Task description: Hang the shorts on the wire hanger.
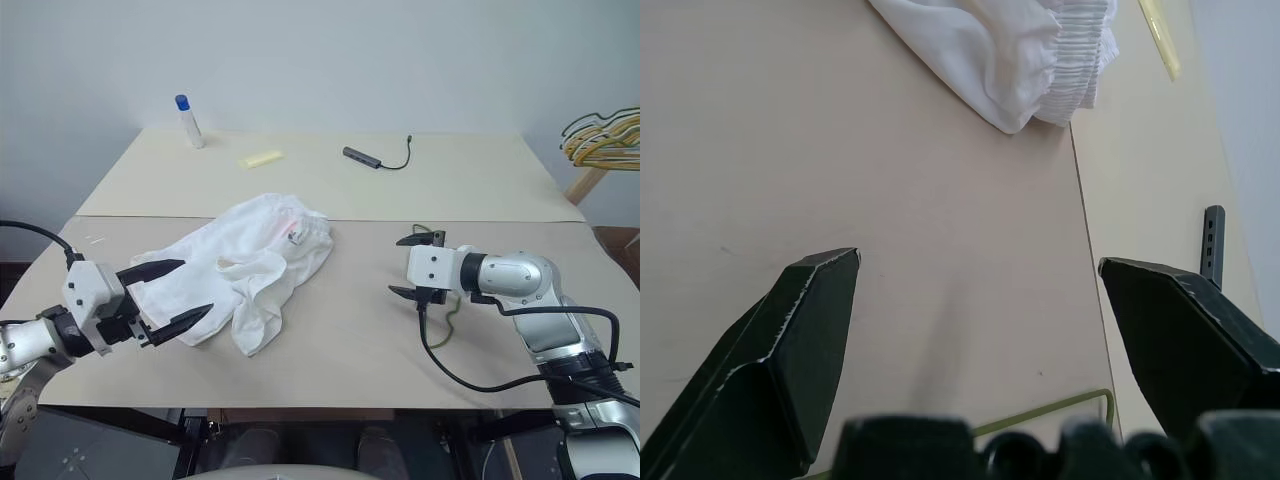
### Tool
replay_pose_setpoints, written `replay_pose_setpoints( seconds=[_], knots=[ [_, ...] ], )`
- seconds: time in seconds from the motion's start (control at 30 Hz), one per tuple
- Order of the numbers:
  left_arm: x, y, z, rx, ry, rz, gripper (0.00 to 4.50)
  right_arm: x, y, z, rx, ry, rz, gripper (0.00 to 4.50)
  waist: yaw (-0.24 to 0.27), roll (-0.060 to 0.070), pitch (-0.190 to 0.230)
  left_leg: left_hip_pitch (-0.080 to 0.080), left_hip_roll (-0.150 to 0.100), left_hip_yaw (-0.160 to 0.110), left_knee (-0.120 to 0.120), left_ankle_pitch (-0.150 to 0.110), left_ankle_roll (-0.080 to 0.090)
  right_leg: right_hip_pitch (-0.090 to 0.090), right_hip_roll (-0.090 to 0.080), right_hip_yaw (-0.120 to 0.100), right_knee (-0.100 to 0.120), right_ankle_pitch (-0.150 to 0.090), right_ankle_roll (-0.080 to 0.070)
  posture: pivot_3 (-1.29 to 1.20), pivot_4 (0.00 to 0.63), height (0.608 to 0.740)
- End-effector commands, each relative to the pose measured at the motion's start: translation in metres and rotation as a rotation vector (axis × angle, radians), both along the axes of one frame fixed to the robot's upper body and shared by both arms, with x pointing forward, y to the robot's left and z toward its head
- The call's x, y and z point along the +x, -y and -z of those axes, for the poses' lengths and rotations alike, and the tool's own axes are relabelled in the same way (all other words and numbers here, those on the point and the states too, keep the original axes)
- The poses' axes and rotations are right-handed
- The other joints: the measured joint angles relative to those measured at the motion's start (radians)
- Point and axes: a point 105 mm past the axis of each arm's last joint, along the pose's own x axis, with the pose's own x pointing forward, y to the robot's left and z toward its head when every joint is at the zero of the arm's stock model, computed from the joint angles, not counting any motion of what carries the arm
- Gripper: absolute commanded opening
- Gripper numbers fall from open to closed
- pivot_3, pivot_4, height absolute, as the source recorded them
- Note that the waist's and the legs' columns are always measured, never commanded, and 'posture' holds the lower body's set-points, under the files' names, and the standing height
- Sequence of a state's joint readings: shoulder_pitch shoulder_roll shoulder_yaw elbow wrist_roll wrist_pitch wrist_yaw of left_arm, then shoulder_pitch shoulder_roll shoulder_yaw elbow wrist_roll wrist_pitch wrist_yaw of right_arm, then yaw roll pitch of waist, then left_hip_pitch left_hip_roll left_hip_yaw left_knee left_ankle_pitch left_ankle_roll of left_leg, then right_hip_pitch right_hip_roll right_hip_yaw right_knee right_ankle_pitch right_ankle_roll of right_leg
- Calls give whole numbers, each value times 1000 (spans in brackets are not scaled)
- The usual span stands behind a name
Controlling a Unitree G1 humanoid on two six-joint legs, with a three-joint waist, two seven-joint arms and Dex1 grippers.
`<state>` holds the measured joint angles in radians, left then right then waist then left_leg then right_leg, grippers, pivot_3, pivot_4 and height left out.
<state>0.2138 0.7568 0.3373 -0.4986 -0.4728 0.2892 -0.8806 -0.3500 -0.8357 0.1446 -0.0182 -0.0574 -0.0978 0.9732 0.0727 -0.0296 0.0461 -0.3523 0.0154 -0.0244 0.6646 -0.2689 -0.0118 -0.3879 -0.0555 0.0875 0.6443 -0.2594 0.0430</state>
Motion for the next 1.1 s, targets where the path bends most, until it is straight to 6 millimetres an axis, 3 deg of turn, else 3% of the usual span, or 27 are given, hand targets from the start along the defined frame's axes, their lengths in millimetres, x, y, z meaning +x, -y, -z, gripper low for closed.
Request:
replay_pose_setpoints(
  seconds=[0.03,0.4,0.53,0.73,0.87,1.03,1.1],
  knots=[
    [0,3,-7,13,29,9,4500,3,-5,-16,11,63,-23,4470,0,0,0,0,0,0,0,0,0,0,0,0,0,0,0,224,0,740],
    [-3,3,-1,33,12,18,4500,5,-9,-17,14,68,-38,4470,1,0,0,0,0,0,0,0,0,0,0,0,0,0,0,229,0,740],
    [-6,1,5,70,-19,23,4500,11,-18,-18,32,74,-61,4470,0,0,0,0,0,0,0,0,0,0,0,0,0,0,0,216,0,740],
    [-10,3,18,104,-83,53,4500,26,-45,-29,68,95,-184,4470,-14,0,0,1,0,0,0,0,0,0,0,0,0,0,0,174,0,740],
    [-12,4,22,139,-119,82,4500,43,-67,-25,-10,149,-242,4470,-23,0,0,1,1,0,0,0,0,0,0,0,1,0,-1,160,0,740],
    [-9,1,23,168,-129,91,4500,61,-103,-25,-127,282,-361,4470,-36,1,0,1,0,0,0,0,0,-1,0,0,2,0,-1,159,0,740],
    [-8,1,23,169,-127,88,4500,60,-129,-35,-102,317,-443,4470,-40,1,0,1,1,0,0,0,0,-1,0,0,2,0,-2,165,0,740]
  ],
)
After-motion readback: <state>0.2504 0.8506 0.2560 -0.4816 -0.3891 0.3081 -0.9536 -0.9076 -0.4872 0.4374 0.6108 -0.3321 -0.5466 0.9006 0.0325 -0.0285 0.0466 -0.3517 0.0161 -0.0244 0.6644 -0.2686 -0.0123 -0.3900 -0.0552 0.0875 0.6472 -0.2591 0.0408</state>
